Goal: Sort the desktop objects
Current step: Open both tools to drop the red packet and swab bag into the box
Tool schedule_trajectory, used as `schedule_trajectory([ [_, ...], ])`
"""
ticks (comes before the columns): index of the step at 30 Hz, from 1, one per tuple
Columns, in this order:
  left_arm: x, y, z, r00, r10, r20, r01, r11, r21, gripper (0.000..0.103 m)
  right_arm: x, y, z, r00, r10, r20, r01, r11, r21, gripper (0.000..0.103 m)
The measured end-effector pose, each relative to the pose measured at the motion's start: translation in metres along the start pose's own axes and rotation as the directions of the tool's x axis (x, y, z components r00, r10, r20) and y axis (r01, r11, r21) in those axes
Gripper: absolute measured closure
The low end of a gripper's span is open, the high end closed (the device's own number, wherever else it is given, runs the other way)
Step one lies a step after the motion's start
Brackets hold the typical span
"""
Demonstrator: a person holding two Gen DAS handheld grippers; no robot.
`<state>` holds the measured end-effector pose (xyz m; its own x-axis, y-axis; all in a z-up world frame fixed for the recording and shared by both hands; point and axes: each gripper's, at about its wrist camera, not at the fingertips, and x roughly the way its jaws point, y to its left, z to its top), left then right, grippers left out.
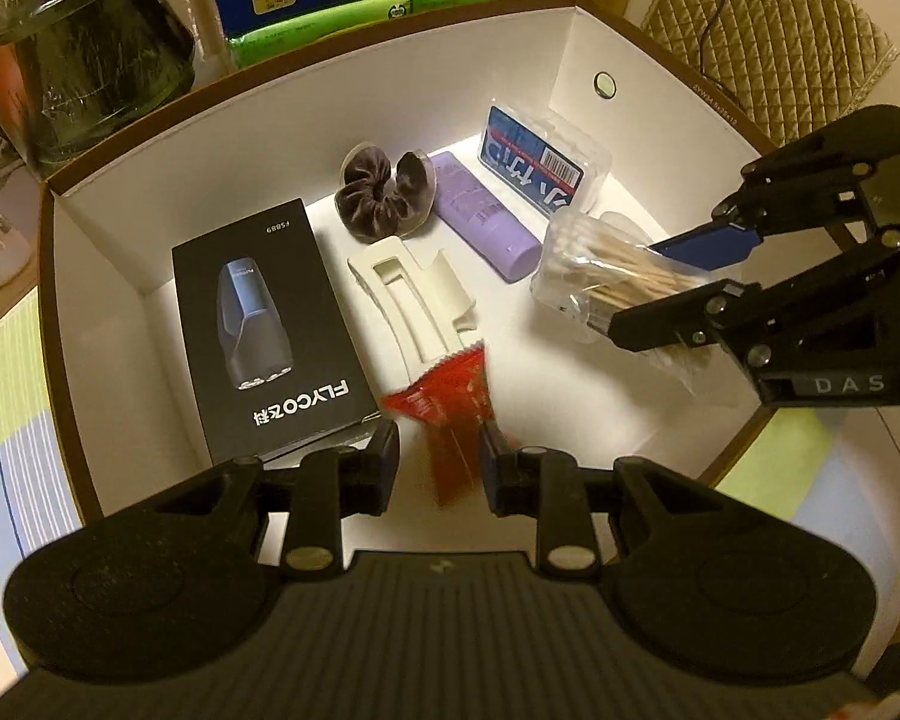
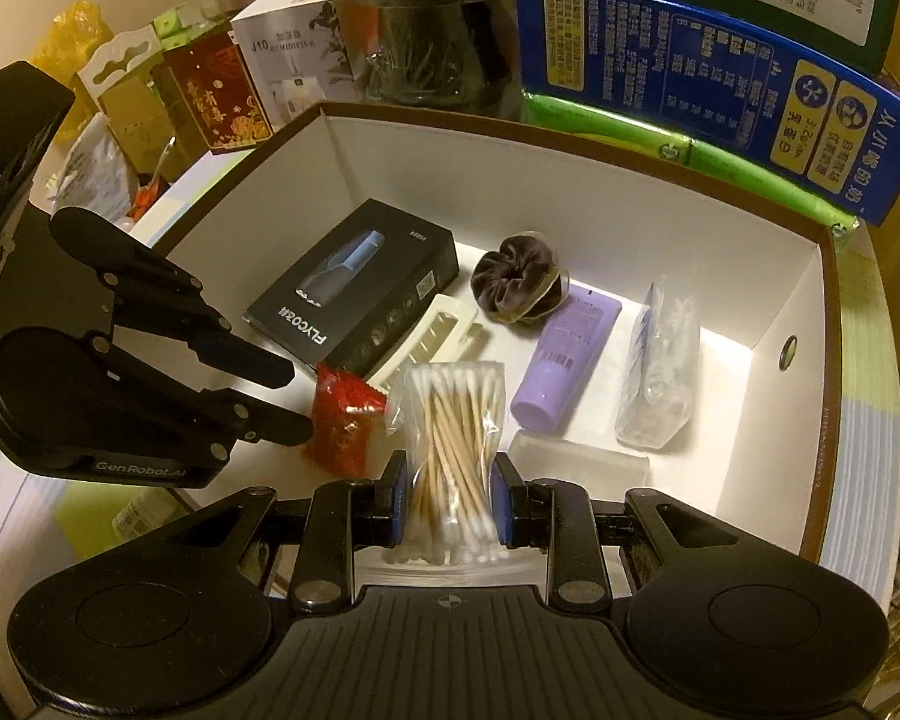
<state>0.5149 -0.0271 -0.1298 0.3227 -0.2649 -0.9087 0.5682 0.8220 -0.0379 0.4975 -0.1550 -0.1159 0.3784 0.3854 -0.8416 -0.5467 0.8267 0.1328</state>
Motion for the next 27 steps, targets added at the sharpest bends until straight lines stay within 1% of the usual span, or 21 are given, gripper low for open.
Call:
schedule_trajectory([
  [2, -0.002, 0.000, 0.000, 1.000, 0.007, 0.003, -0.007, 1.000, 0.004, 0.079, 0.000, 0.000, 0.000, 1.000, 0.002, 0.000, -0.002, 1.000, -0.002, 0.078],
  [3, -0.003, 0.000, 0.000, 1.000, 0.007, 0.005, -0.007, 1.000, 0.004, 0.077, 0.000, 0.000, 0.001, 1.000, 0.002, 0.001, -0.002, 1.000, -0.002, 0.078],
  [4, -0.004, 0.000, 0.001, 1.000, 0.011, 0.008, -0.011, 1.000, 0.003, 0.073, 0.000, 0.000, 0.001, 1.000, 0.004, 0.001, -0.004, 1.000, -0.003, 0.078],
  [6, -0.007, 0.000, 0.001, 1.000, 0.022, 0.015, -0.022, 1.000, 0.004, 0.070, 0.000, 0.001, 0.001, 1.000, 0.005, 0.001, -0.005, 1.000, -0.004, 0.078],
  [14, -0.012, 0.006, 0.001, 0.999, 0.047, 0.020, -0.047, 0.999, -0.012, 0.068, 0.001, 0.004, 0.002, 1.000, 0.006, 0.002, -0.006, 1.000, -0.008, 0.078],
  [16, -0.013, 0.006, 0.001, 0.998, 0.051, 0.021, -0.051, 0.999, -0.015, 0.066, 0.002, 0.006, 0.002, 1.000, 0.008, 0.006, -0.008, 1.000, -0.017, 0.078],
  [17, -0.014, 0.007, 0.000, 0.998, 0.053, 0.022, -0.053, 0.998, -0.017, 0.065, 0.001, 0.007, 0.002, 1.000, 0.011, 0.014, -0.011, 1.000, -0.026, 0.076],
  [18, -0.015, 0.007, 0.000, 0.998, 0.055, 0.024, -0.055, 0.998, -0.020, 0.062, 0.001, 0.009, 0.003, 1.000, 0.013, 0.023, -0.013, 0.999, -0.032, 0.072],
  [20, -0.017, 0.008, -0.001, 0.998, 0.059, 0.028, -0.058, 0.998, -0.023, 0.058, -0.001, 0.010, 0.002, 0.999, -0.011, 0.045, 0.012, 1.000, -0.027, 0.043],
  [21, -0.018, 0.008, -0.001, 0.998, 0.061, 0.029, -0.061, 0.998, -0.025, 0.057, -0.002, 0.010, 0.002, 0.998, -0.019, 0.058, 0.020, 0.999, -0.025, 0.040],
  [24, -0.021, 0.008, -0.002, 0.997, 0.066, 0.029, -0.065, 0.998, -0.027, 0.049, -0.007, 0.009, 0.003, 0.998, -0.013, 0.063, 0.015, 1.000, -0.025, 0.035],
  [26, -0.023, 0.008, -0.002, 0.997, 0.075, 0.031, -0.074, 0.997, -0.029, 0.045, -0.010, 0.009, 0.003, 0.998, -0.023, 0.059, 0.025, 0.999, -0.031, 0.020],
  [27, -0.024, 0.009, -0.003, 0.996, 0.078, 0.032, -0.077, 0.997, -0.031, 0.040, -0.012, 0.008, 0.002, 0.998, -0.028, 0.060, 0.031, 0.999, -0.034, 0.017],
])
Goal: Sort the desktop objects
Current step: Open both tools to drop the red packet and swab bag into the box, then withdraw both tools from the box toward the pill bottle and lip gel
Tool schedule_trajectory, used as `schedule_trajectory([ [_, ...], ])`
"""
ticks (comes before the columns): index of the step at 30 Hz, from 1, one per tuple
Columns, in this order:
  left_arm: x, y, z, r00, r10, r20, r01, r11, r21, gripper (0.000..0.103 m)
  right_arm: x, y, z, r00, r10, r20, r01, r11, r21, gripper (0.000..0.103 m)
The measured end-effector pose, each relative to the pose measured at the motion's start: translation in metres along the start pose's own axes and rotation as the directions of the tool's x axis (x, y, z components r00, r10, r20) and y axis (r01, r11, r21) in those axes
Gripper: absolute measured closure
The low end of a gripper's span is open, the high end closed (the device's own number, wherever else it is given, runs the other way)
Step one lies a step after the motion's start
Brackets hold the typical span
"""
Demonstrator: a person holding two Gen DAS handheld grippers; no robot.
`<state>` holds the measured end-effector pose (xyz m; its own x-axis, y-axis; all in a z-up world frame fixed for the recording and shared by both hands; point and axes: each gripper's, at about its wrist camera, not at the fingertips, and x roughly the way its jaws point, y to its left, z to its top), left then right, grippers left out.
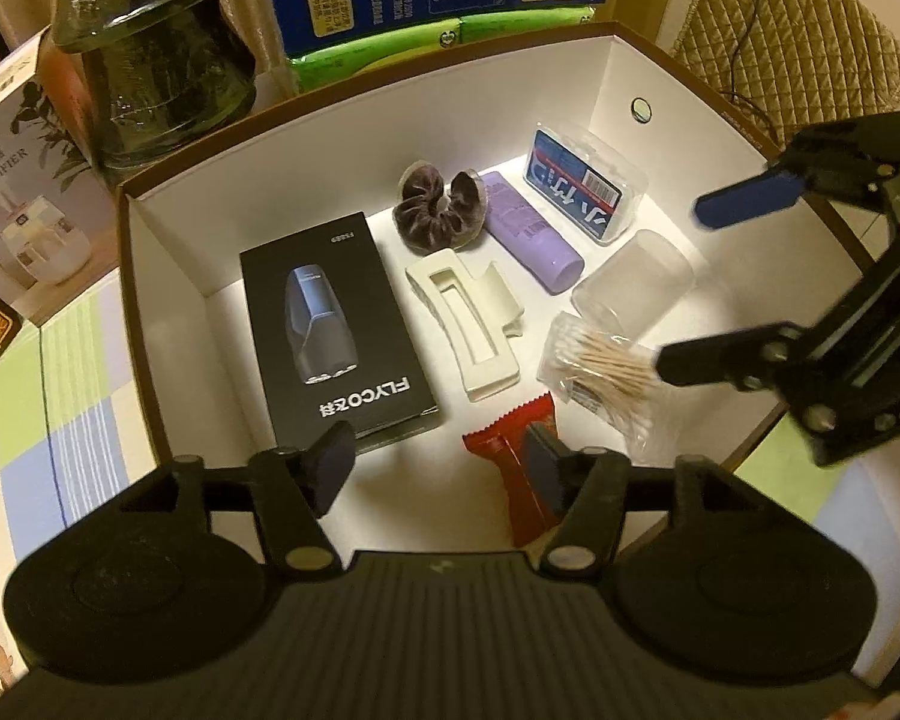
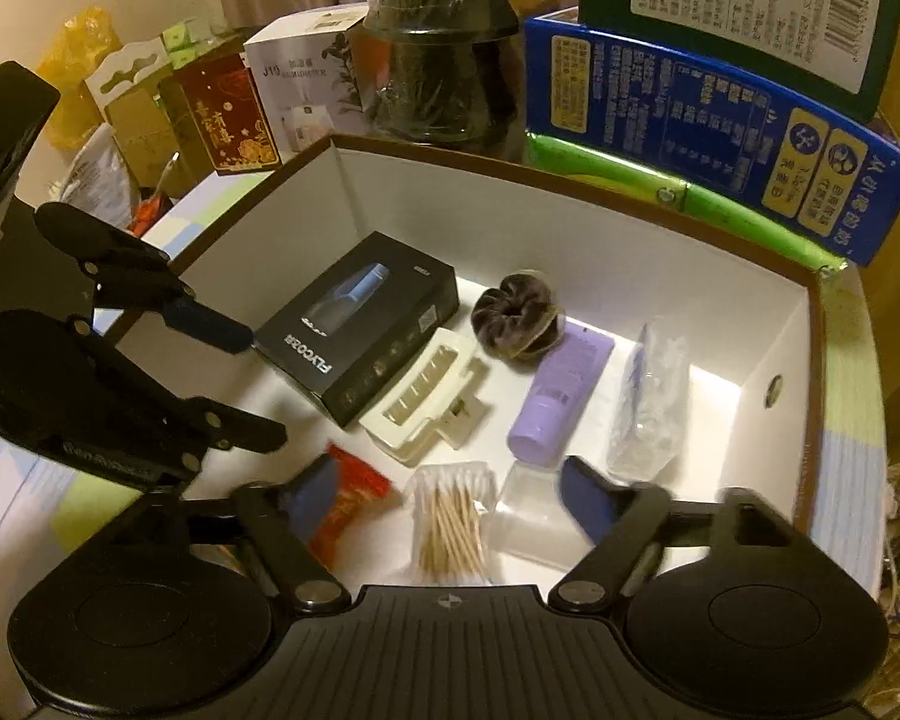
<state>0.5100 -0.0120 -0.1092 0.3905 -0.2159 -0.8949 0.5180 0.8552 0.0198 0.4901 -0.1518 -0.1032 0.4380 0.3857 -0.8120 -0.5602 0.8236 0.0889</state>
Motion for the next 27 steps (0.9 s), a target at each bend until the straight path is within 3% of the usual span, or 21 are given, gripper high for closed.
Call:
schedule_trajectory([
  [4, -0.003, 0.001, 0.001, 1.000, 0.014, 0.003, -0.014, 1.000, -0.011, 0.032, -0.006, -0.004, -0.002, 1.000, -0.013, -0.003, 0.013, 1.000, 0.019, 0.008],
  [11, -0.012, -0.001, 0.001, 0.999, 0.040, 0.015, -0.039, 0.999, -0.028, 0.019, -0.017, -0.008, -0.008, 0.999, -0.033, 0.004, 0.033, 0.998, 0.055, 0.004],
  [27, -0.064, -0.016, -0.013, 0.990, 0.111, 0.092, -0.105, 0.992, -0.065, 0.012, -0.062, 0.010, -0.022, 0.993, -0.043, 0.106, 0.033, 0.995, 0.092, 0.002],
])
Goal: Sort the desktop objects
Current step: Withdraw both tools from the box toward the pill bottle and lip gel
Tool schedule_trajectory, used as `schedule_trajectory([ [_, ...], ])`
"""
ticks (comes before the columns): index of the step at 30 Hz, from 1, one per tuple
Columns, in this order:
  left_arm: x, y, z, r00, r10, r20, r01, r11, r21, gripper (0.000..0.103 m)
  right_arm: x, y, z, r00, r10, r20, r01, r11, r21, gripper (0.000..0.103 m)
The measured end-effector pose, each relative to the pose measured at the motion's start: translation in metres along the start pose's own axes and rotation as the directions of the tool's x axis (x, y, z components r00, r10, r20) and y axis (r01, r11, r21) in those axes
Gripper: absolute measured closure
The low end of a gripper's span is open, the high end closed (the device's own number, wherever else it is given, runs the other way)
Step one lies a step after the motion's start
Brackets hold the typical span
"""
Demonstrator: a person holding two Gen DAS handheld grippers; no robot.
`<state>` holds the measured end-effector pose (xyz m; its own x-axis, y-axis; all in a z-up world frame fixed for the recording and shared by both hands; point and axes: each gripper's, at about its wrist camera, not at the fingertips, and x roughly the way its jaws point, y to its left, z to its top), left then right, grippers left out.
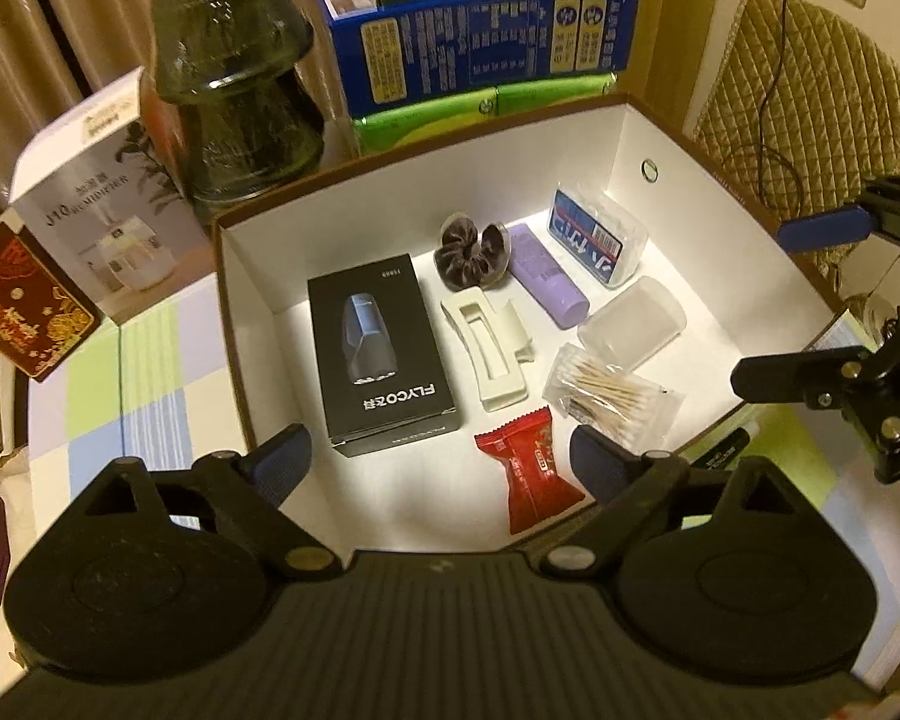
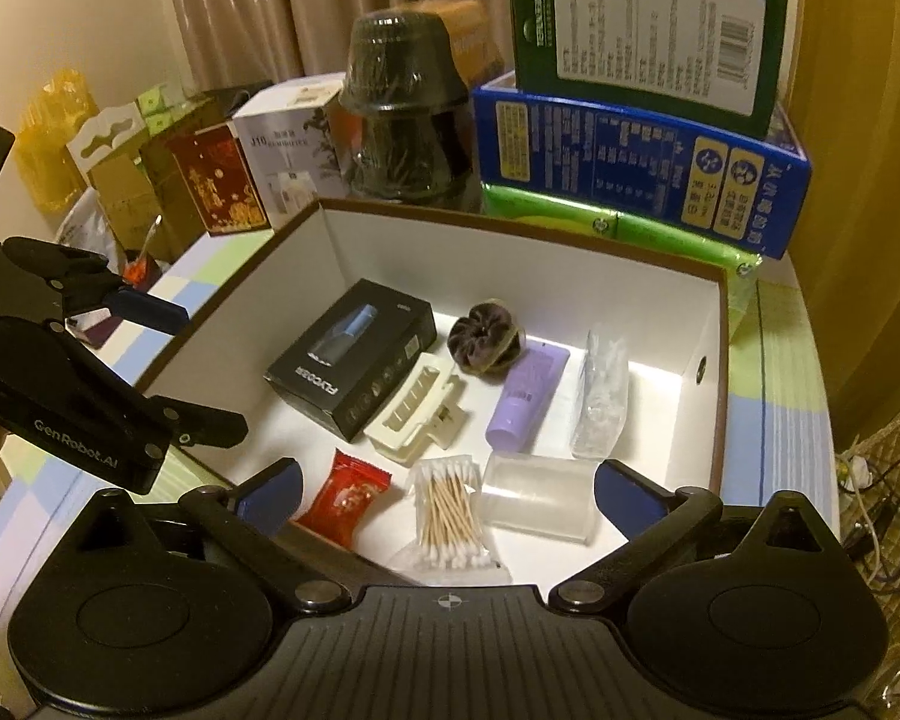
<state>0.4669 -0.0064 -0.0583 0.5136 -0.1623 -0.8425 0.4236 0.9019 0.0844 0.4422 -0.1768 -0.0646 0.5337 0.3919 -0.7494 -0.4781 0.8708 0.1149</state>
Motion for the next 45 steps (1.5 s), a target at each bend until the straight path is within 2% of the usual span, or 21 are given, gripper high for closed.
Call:
schedule_trajectory([
  [14, -0.052, -0.006, -0.024, 0.996, 0.034, 0.088, -0.030, 0.998, -0.046, 0.012, -0.045, 0.021, -0.015, 0.997, 0.010, 0.079, -0.009, 1.000, -0.002, 0.002],
  [26, -0.097, -0.019, -0.074, 0.986, 0.047, 0.160, -0.031, 0.995, -0.100, 0.015, -0.082, 0.046, -0.053, 0.992, -0.016, 0.126, 0.017, 1.000, -0.008, 0.002],
  [36, -0.113, -0.020, -0.125, 0.986, 0.107, 0.127, -0.087, 0.984, -0.154, 0.015, -0.103, 0.053, -0.087, 0.987, -0.028, 0.156, 0.017, 0.997, 0.073, 0.002],
  [45, -0.113, -0.027, -0.150, 0.993, 0.085, 0.085, -0.068, 0.980, -0.189, 0.015, -0.104, 0.058, -0.117, 0.993, -0.023, 0.117, 0.011, 0.995, 0.098, 0.002],
])
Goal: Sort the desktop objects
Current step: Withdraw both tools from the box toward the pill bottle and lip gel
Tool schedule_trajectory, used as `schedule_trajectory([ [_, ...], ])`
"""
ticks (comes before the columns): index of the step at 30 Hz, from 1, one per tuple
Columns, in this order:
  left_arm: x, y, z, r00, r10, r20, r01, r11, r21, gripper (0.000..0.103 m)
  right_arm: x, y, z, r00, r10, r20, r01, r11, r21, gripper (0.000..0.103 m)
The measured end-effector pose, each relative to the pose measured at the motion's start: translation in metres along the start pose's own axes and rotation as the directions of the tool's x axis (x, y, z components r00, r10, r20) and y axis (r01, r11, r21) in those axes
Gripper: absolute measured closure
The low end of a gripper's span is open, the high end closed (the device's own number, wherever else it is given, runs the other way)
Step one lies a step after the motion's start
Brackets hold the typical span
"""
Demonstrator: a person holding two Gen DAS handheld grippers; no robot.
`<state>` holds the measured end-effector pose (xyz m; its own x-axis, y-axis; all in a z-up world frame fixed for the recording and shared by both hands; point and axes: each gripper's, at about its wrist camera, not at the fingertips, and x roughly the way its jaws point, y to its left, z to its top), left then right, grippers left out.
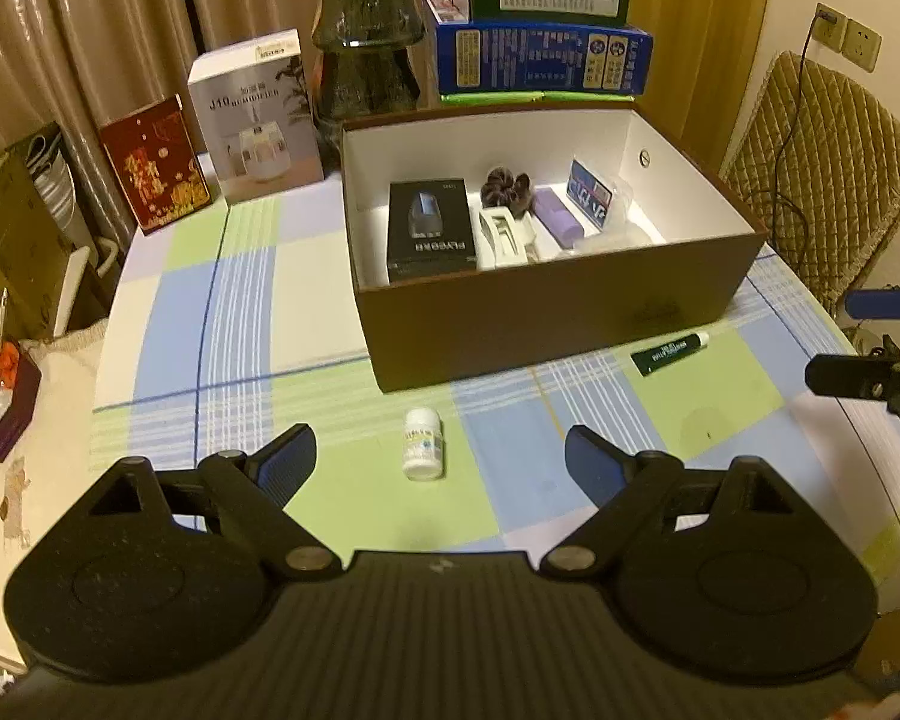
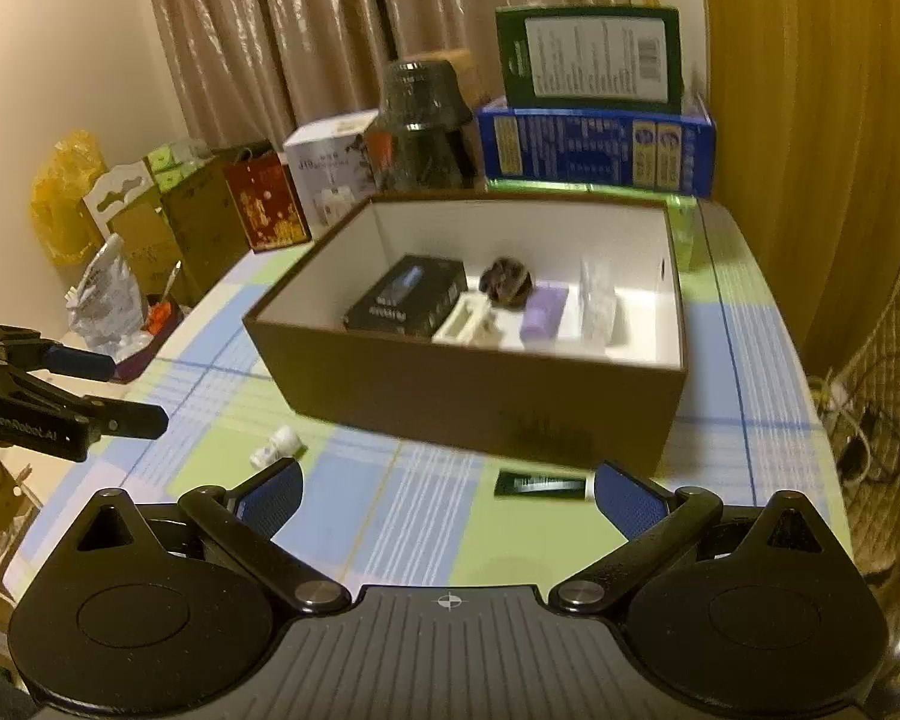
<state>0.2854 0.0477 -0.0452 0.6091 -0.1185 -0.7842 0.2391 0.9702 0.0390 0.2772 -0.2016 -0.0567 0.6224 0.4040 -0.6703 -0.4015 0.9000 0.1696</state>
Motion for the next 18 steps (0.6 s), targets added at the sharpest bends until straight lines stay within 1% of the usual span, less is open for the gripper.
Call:
schedule_trajectory([
  [9, 0.008, -0.008, -0.018, 0.998, -0.005, -0.055, 0.006, 1.000, 0.005, 0.015, 0.006, 0.003, -0.025, 0.999, -0.008, -0.050, 0.009, 1.000, 0.012, 0.002],
  [14, 0.013, -0.013, -0.025, 0.996, -0.015, -0.083, 0.015, 1.000, 0.009, 0.015, 0.008, 0.002, -0.034, 0.998, -0.010, -0.069, 0.012, 1.000, 0.028, 0.002],
  [18, 0.018, -0.018, -0.028, 0.995, -0.008, -0.101, 0.010, 1.000, 0.016, 0.015, 0.010, -0.002, -0.037, 0.997, -0.012, -0.082, 0.015, 0.999, 0.041, 0.002],
])
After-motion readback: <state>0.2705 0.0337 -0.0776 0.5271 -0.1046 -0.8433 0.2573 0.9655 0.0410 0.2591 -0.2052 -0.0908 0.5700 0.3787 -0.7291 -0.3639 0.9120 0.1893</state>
